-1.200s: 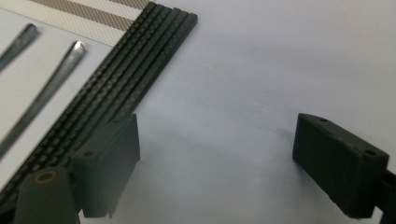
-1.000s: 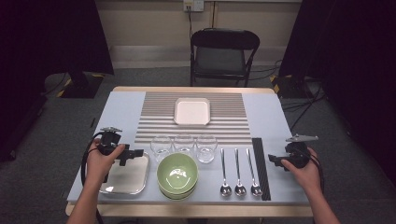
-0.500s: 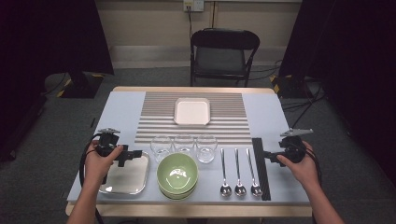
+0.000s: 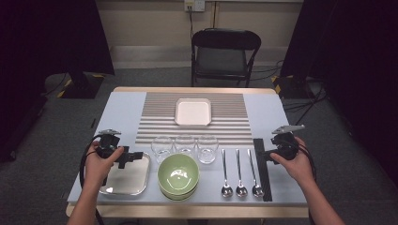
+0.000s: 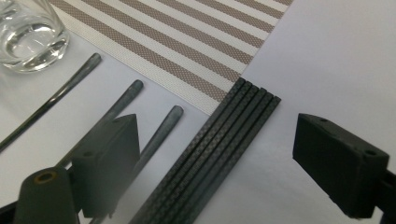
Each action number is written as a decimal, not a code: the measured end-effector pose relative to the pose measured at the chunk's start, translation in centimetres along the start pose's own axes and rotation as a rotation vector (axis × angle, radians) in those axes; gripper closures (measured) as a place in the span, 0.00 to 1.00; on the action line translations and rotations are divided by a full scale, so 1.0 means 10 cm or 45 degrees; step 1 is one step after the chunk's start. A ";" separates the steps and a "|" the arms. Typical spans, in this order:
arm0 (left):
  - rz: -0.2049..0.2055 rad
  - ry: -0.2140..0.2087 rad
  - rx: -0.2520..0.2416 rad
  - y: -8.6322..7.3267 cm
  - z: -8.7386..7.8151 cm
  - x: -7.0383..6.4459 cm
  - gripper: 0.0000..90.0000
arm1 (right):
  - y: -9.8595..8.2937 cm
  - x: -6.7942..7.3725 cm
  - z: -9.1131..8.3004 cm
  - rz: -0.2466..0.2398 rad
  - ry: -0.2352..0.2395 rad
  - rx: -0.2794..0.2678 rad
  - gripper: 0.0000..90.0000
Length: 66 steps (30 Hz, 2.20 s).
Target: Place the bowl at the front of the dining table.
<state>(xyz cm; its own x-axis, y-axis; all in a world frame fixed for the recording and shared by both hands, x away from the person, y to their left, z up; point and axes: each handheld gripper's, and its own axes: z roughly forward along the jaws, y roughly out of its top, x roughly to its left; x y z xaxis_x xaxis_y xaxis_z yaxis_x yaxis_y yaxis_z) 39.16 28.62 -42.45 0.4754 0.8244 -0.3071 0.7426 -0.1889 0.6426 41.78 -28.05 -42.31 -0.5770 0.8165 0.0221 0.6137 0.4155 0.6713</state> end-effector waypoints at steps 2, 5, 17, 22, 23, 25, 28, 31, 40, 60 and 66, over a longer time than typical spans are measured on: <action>-0.011 -0.001 -0.006 0.00 0.00 0.00 0.24 | 0.03 0.02 0.02 -0.011 0.014 0.001 0.15; -0.006 0.007 0.002 -0.01 -0.02 0.02 0.24 | 0.08 0.07 0.05 -0.027 0.024 0.004 0.15; -0.023 0.025 -0.006 -0.05 -0.05 0.06 0.24 | 0.30 0.29 0.17 -0.089 0.093 -0.005 0.15; -0.024 0.025 -0.008 -0.06 -0.08 0.06 0.24 | 0.40 0.37 0.20 -0.115 0.121 -0.008 0.15; -0.022 0.028 -0.009 -0.06 -0.09 0.06 0.24 | 0.42 0.39 0.21 -0.122 0.121 -0.010 0.15; -0.029 0.028 -0.013 -0.07 -0.10 0.07 0.24 | 0.46 0.42 0.21 -0.125 0.131 -0.014 0.15; -0.025 0.031 -0.007 -0.08 -0.10 0.08 0.24 | 0.51 0.47 0.21 -0.141 0.133 -0.017 0.15; -0.022 0.029 -0.001 -0.08 -0.09 0.08 0.24 | 0.55 0.52 0.21 -0.156 0.141 -0.021 0.15; -0.028 0.026 -0.014 -0.09 -0.10 0.09 0.24 | 0.66 0.67 0.19 -0.207 0.167 -0.026 0.15; -0.025 0.031 -0.018 -0.11 -0.13 0.09 0.24 | 0.88 0.97 0.21 -0.269 0.244 -0.030 0.15; -0.023 0.025 -0.012 -0.11 -0.12 0.09 0.24 | 0.94 1.04 0.21 -0.298 0.250 -0.022 0.15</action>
<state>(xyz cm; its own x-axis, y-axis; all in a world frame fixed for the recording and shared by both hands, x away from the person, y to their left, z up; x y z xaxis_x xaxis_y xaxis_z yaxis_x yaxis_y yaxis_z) 38.20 30.20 -42.56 0.4524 0.8381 -0.3046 0.7464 -0.1689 0.6437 42.69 -14.74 -37.33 -0.7956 0.6058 0.0068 0.4436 0.5749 0.6876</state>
